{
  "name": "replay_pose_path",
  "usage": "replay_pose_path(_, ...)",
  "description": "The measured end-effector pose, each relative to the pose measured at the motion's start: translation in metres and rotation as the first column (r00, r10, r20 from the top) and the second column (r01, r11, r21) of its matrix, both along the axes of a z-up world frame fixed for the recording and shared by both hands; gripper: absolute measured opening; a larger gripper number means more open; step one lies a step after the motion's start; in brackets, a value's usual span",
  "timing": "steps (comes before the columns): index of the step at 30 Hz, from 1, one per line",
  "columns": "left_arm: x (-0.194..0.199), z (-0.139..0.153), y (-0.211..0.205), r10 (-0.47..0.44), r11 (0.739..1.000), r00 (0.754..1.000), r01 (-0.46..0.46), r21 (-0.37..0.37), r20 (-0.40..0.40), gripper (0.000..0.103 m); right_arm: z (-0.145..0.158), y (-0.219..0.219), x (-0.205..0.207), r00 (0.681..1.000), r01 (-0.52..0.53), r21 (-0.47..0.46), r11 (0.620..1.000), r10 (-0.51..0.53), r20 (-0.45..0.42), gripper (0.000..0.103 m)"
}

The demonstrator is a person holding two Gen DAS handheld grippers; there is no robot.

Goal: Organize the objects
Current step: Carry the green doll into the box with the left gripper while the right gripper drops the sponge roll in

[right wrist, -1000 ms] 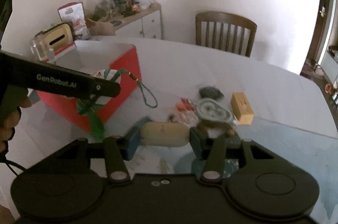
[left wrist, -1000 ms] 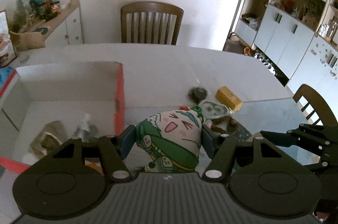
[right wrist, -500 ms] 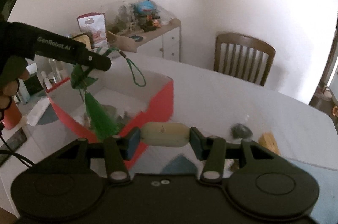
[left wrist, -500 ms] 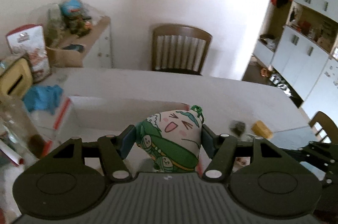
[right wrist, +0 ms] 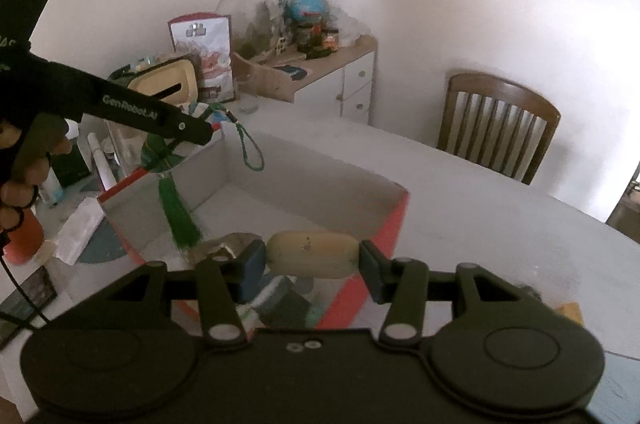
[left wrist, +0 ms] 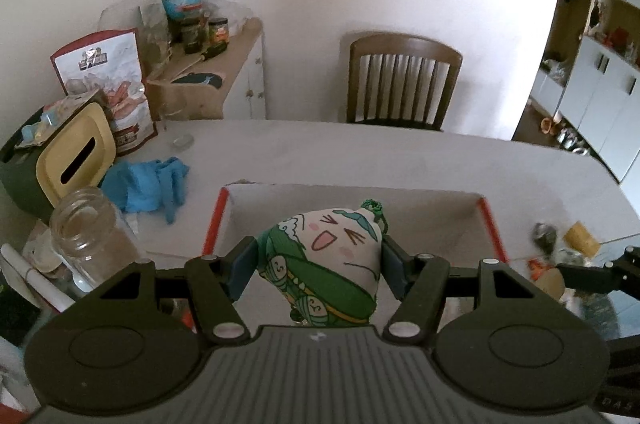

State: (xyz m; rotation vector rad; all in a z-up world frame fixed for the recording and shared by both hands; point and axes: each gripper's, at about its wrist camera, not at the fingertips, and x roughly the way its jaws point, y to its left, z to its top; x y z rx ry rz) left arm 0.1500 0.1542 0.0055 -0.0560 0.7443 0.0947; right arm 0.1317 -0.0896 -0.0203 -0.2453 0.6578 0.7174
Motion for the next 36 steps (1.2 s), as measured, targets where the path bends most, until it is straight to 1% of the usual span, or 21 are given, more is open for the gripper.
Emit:
replay_pose_path(10,0.028,-0.037,0.021,0.009,0.999,0.998,-0.007,0.033,-0.055,0.065,-0.031,0.056,0.022,0.998,-0.013,-0.067,0.998,0.009,-0.057,0.050)
replay_pose_path(17,0.046,-0.064,0.022,0.006,0.999,0.995,-0.002,0.040,-0.104,0.065,-0.051,0.079,0.033,0.996,-0.025,-0.128,0.991,0.013,-0.093,0.049)
replay_pose_path(21,0.052,-0.078,0.018,-0.009,0.999,0.990,0.016,0.052,-0.139,0.065,-0.059,0.087,0.036,0.994,-0.043,-0.161,0.986,0.025,-0.110,0.049)
replay_pose_path(24,0.055,-0.087,0.015,-0.022,0.999,0.985,0.030,0.044,-0.173,0.065,-0.064,0.089,0.036,0.992,-0.052,-0.184,0.982,0.029,-0.125,0.050)
replay_pose_path(27,0.059,-0.091,0.013,-0.033,0.998,0.980,0.044,0.052,-0.194,0.065,-0.069,0.091,0.037,0.990,-0.057,-0.198,0.979,0.029,-0.138,0.050)
replay_pose_path(30,0.061,-0.094,0.011,-0.045,0.998,0.975,0.053,0.030,-0.217,0.066,-0.072,0.092,0.039,0.989,-0.058,-0.203,0.978,0.029,-0.144,0.050)
replay_pose_path(36,0.063,-0.098,0.010,-0.062,0.997,0.967,0.071,0.030,-0.246,0.067,-0.072,0.091,0.041,0.988,-0.066,-0.192,0.979,0.037,-0.150,0.050)
